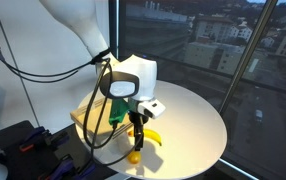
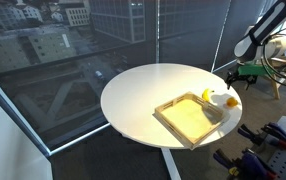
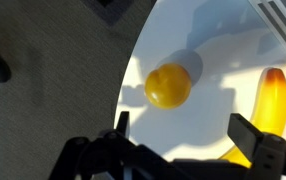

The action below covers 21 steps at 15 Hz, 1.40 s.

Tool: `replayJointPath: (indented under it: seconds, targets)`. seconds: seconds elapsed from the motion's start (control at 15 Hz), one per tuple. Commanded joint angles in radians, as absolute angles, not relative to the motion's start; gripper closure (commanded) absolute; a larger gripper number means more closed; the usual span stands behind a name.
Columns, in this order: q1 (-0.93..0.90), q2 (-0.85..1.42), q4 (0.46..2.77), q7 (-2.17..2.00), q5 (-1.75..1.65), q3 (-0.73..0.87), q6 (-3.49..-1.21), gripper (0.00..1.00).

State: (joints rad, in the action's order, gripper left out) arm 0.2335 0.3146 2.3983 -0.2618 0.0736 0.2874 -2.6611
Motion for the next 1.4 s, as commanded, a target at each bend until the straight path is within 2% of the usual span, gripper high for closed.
replayJointPath:
  seconds: [0.0, 1.33]
  targets:
    - [0.249, 0.321, 2.404, -0.229, 0.101, 0.280, -2.696, 0.00]
    - [0.276, 0.421, 2.394, -0.180, 0.166, 0.246, -2.773, 0.00]
